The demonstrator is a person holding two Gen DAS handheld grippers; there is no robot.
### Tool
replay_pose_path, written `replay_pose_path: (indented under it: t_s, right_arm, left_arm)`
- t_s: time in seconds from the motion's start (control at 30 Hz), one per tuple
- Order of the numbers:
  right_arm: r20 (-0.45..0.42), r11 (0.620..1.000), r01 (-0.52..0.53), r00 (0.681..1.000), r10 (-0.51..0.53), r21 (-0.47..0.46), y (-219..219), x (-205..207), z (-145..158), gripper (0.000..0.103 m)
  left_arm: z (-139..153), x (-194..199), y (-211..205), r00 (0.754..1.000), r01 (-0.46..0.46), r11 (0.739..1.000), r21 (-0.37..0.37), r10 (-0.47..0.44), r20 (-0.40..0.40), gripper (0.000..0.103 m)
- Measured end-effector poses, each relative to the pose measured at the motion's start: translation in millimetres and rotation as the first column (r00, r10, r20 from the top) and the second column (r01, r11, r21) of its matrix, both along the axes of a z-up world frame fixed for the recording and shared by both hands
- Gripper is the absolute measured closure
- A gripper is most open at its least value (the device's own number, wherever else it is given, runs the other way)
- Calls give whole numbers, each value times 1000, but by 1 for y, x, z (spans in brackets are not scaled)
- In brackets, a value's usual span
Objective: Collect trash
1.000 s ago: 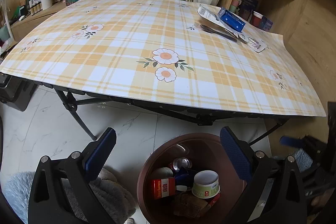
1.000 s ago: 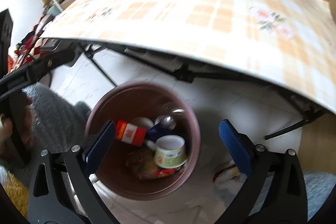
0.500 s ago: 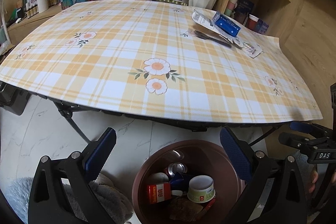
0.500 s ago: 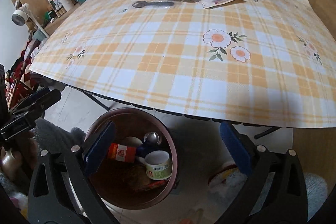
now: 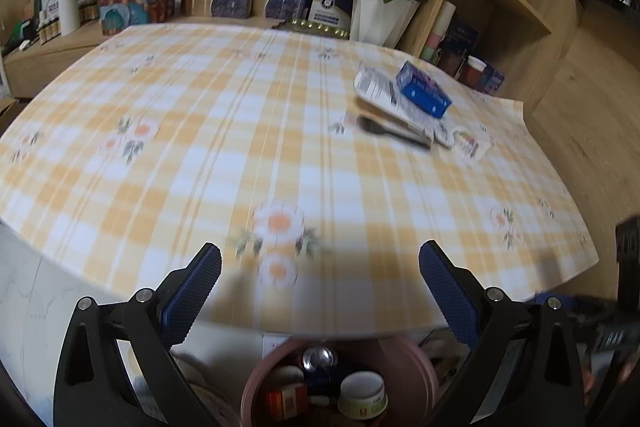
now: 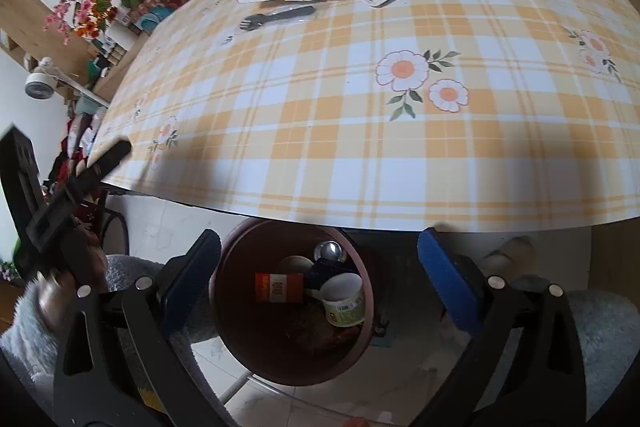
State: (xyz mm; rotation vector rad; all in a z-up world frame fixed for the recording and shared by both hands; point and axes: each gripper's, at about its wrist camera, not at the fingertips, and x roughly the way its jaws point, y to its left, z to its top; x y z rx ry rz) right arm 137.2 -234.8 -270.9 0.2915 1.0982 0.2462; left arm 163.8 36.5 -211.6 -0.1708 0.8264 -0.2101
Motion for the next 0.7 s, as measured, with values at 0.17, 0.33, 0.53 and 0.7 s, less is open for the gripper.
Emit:
replay_pose_path:
  t_s: [0.17,0.33,0.53,0.7]
  right_arm:
    - [46,999,-3,999,5,-46,-2,0,23,6]
    - [153,998,55,987,-48,-40,-19,31,52,6]
    - [278,993,67,960,-38,-95,-27,109,81,6]
    - [282,985,96,958,-52,-143,-25,199,78,6]
  left_arm:
    - [20,36,-7,999,26,1000,1,-26,28,6]
    - [31,66,-17,997,51,999,10,-52,55,6]
    - [33,97,-23,996,58,998,8,-59,60,6]
    - [29,118,-21,998,36,999,-9,-35,45,6]
